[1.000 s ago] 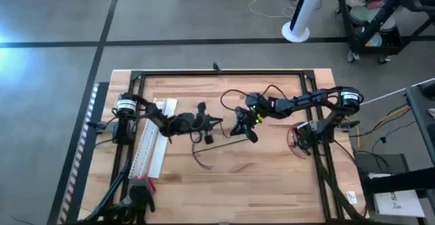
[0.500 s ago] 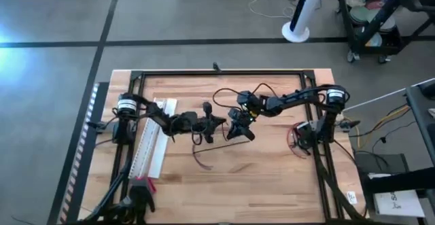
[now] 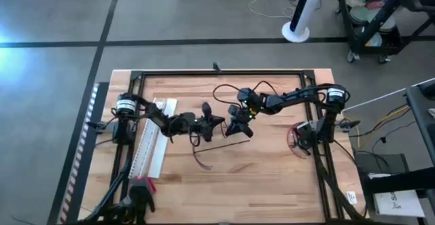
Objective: Ziptie cables
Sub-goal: Wrap the cable wires using black ziptie
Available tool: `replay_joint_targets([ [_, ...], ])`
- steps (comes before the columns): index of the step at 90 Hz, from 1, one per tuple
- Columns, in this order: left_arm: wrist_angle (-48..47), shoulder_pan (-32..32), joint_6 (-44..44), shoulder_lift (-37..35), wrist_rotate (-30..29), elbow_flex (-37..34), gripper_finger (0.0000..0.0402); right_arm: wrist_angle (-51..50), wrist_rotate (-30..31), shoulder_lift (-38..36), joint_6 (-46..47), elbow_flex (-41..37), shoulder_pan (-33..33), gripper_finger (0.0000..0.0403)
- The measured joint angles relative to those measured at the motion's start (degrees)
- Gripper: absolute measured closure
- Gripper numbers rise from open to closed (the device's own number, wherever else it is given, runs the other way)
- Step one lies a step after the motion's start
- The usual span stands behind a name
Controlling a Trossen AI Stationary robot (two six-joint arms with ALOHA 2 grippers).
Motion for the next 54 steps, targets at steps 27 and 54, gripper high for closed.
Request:
replay_joint_targets([
  [27, 1.0, 0.1, -1.1, -1.3, 0.0, -1.0, 0.0402, 0.5, 0.0, 0.1, -1.3, 0.0, 0.0, 0.0403],
  [54, -2.2, -0.2, 0.3, -1.3, 0.0, 0.6, 0.0402, 0.4, 0.0, 0.1, -1.3, 1.4, 0.0, 0.0403],
])
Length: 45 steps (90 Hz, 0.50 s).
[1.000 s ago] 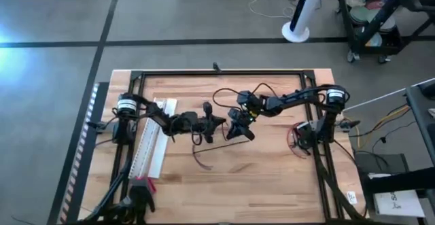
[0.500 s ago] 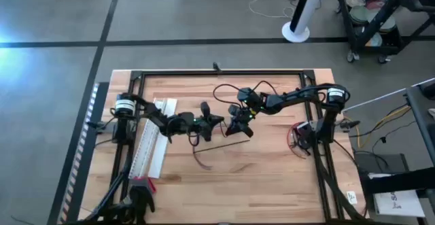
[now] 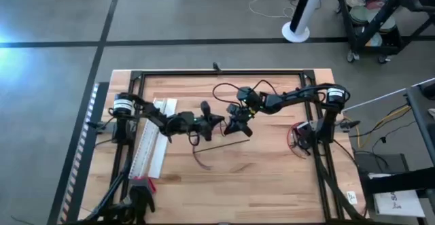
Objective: Ziptie cables
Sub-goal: Wrap the cable wires using black ziptie
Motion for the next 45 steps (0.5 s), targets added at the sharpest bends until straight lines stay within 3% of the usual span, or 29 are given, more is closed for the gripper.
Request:
replay_joint_targets([
  [45, 1.4, 0.0, -0.6, -0.3, -1.9, -1.3, 0.0402, -0.2, 0.0, 0.0, 0.7, 0.3, 0.2, 0.0403],
])
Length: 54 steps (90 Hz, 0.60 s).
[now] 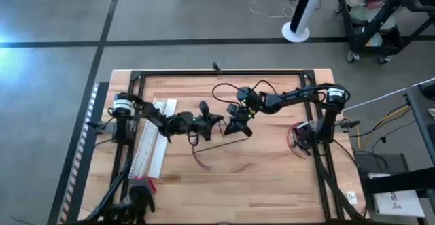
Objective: Ziptie cables
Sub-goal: Wrap the cable wires using black ziptie
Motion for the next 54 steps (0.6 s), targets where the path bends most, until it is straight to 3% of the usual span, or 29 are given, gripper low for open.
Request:
replay_joint_targets([
  [54, 0.0, -1.2, 1.2, -1.2, 0.0, 0.0, 0.0402, -0.2, 1.5, 0.0, -0.4, 0.1, -0.1, 0.0403],
])
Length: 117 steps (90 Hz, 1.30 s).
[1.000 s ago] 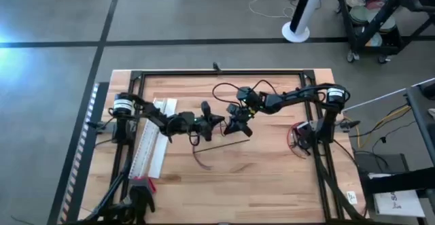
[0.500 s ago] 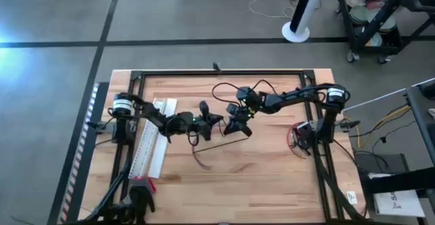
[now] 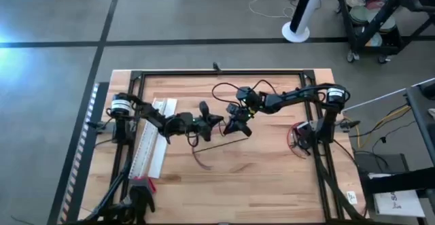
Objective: Ziptie cables
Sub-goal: Wrap the cable wires using black ziptie
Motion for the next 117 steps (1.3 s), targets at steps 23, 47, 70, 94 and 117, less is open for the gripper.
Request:
replay_joint_targets([
  [23, -1.0, -1.4, 5.5, 0.0, 0.0, 0.5, 0.0402, 0.0, 1.5, 0.0, 0.0, 0.0, -0.7, 0.0403],
  [47, -0.7, -1.4, 9.7, -0.1, -1.2, 2.2, 0.0402, -1.5, 1.5, 0.0, 1.6, 0.0, -1.2, 0.0403],
  [70, -1.1, -3.0, 13.2, -0.3, -1.5, 2.7, 0.0402, -1.9, 1.5, 0.0, 2.1, 0.0, -1.2, 0.0403],
  [94, -3.0, -4.0, 13.8, -0.3, -3.0, 2.7, 0.0402, -2.0, 1.4, 0.0, 2.3, 0.0, -1.4, 0.0403],
  [117, -2.7, -4.2, 11.3, -1.0, -7.4, 2.7, 0.0402, -3.0, 2.3, 0.0, 2.6, 0.0, -1.5, 0.0403],
])
